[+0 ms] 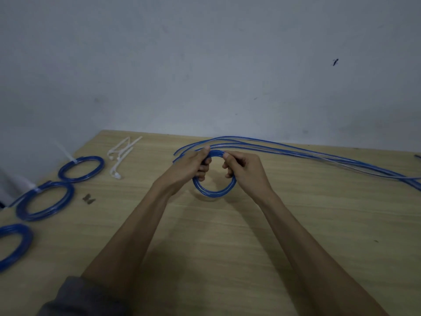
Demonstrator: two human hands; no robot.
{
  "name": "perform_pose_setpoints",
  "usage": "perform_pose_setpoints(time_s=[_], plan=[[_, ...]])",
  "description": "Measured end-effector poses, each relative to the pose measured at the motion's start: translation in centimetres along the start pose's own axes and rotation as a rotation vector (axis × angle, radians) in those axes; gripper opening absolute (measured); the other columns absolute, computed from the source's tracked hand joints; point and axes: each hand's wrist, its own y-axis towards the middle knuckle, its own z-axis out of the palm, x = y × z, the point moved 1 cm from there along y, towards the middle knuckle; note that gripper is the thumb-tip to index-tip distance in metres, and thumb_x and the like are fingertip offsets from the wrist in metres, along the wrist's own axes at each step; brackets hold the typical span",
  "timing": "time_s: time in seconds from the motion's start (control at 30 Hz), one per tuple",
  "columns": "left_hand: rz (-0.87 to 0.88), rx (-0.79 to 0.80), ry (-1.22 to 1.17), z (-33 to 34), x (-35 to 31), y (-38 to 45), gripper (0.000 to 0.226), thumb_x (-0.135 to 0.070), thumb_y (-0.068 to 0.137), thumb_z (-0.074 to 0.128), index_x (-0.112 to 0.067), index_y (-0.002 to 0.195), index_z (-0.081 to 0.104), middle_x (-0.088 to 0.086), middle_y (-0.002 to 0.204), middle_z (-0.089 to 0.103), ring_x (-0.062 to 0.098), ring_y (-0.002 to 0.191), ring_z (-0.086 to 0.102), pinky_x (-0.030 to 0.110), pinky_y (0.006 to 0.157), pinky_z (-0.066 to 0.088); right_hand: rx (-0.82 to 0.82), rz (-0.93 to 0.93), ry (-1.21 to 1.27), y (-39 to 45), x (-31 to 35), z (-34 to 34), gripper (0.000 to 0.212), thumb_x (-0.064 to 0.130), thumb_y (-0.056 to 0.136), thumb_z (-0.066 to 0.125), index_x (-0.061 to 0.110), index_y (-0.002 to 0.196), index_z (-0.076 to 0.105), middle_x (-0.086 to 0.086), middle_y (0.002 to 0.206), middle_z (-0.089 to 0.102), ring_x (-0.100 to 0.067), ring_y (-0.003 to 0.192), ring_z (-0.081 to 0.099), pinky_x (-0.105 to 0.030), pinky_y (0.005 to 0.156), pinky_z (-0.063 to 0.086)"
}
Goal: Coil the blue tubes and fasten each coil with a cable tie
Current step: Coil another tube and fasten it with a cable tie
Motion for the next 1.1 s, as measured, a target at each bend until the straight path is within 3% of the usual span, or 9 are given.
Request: perform_pose_setpoints(time_s=[0.17, 0.27, 0.37, 0.47, 0.63, 0.73, 0.87, 0.97, 1.1], plan=[[0.049, -0.141, 0.011, -5.3, 0.5, -1.9, 0.043, -0.049, 0.104, 0.042, -0.019, 0.073, 0.041, -0.008, 0.060, 0.024, 0.010, 0.051, 0.022, 0.022, 0.052, 0.028, 0.115, -0.041, -0.113, 1.9, 2.0, 5.5, 0.026, 0.030, 0.105, 0.051, 0.015, 0.093, 0.069, 0.002, 0.075, 0.065, -0.009, 0.057, 0.063, -0.025, 0.060, 0.053], [0.100, -0.220, 0.106, -8.0, 1.1, -3.4, 0.045, -0.047, 0.105, 0.040, -0.016, 0.073, 0.044, -0.006, 0.060, 0.024, 0.012, 0.052, 0.023, 0.024, 0.051, 0.029, 0.155, -0.021, 0.003, 2.3, 2.8, 8.6, 0.034, 0.025, 0.106, 0.049, 0.017, 0.077, 0.063, 0.001, 0.070, 0.062, -0.012, 0.054, 0.057, -0.027, 0.058, 0.048], [0.144, -0.312, 0.177, -10.4, 2.1, -5.0, 0.049, -0.039, 0.107, 0.037, -0.001, 0.088, 0.060, -0.003, 0.057, 0.027, 0.012, 0.050, 0.028, 0.025, 0.052, 0.035, 0.185, 0.057, 0.104, 3.0, 2.8, 12.4, 0.033, 0.021, 0.105, 0.050, 0.015, 0.077, 0.065, 0.003, 0.067, 0.056, -0.015, 0.055, 0.049, -0.027, 0.056, 0.044], [0.163, -0.402, 0.287, -13.1, 2.9, -5.9, 0.048, -0.036, 0.108, 0.035, 0.000, 0.095, 0.063, -0.003, 0.056, 0.037, 0.012, 0.049, 0.043, 0.024, 0.054, 0.042, 0.181, 0.056, 0.096, 3.9, 2.5, 16.0, 0.034, 0.025, 0.104, 0.053, 0.009, 0.077, 0.067, 0.007, 0.063, 0.053, -0.010, 0.053, 0.044, -0.032, 0.059, 0.039], [0.042, -0.365, 0.310, -17.5, 3.5, -6.1, 0.047, -0.038, 0.108, 0.038, -0.002, 0.093, 0.065, -0.002, 0.059, 0.039, 0.011, 0.049, 0.038, 0.024, 0.050, 0.037, 0.227, 0.006, 0.079, 5.8, 3.3, 20.2, 0.035, 0.022, 0.102, 0.056, 0.004, 0.075, 0.069, 0.009, 0.059, 0.052, -0.005, 0.051, 0.041, -0.029, 0.058, 0.035], [-0.001, -0.364, 0.264, -19.8, 3.6, -6.0, 0.044, -0.036, 0.107, 0.040, -0.006, 0.079, 0.056, -0.007, 0.053, 0.031, 0.010, 0.046, 0.027, 0.026, 0.048, 0.029, 0.257, 0.039, 0.133, 6.9, 3.6, 22.0, 0.036, 0.025, 0.101, 0.058, 0.000, 0.078, 0.071, -0.003, 0.061, 0.057, -0.015, 0.055, 0.044, -0.033, 0.059, 0.037], [0.027, -0.444, 0.394, -22.0, 3.5, -6.4, 0.041, -0.033, 0.108, 0.039, -0.011, 0.074, 0.044, -0.006, 0.053, 0.033, 0.010, 0.045, 0.029, 0.026, 0.048, 0.031, 0.337, 0.080, 0.211, 7.7, 4.2, 23.9, 0.030, 0.024, 0.103, 0.057, 0.007, 0.084, 0.073, 0.007, 0.062, 0.067, -0.009, 0.056, 0.056, -0.025, 0.060, 0.049], [0.036, -0.501, 0.459, -23.4, 3.5, -7.0, 0.043, -0.035, 0.108, 0.040, -0.014, 0.070, 0.041, -0.010, 0.051, 0.035, 0.011, 0.044, 0.031, 0.028, 0.049, 0.032, 0.288, 0.154, 0.292, 8.4, 4.6, 24.9, 0.038, 0.036, 0.104, 0.051, 0.004, 0.102, 0.073, -0.009, 0.086, 0.076, -0.017, 0.074, 0.070, -0.030, 0.073, 0.058], [0.012, -0.525, 0.451, -24.8, 3.5, -7.9, 0.042, -0.038, 0.107, 0.039, -0.011, 0.077, 0.043, -0.004, 0.059, 0.029, 0.014, 0.051, 0.025, 0.028, 0.050, 0.030, 0.122, 0.162, 0.081, 8.4, 3.5, 25.2, 0.033, 0.027, 0.104, 0.046, 0.011, 0.094, 0.073, -0.001, 0.081, 0.073, -0.014, 0.072, 0.067, -0.035, 0.070, 0.054]])
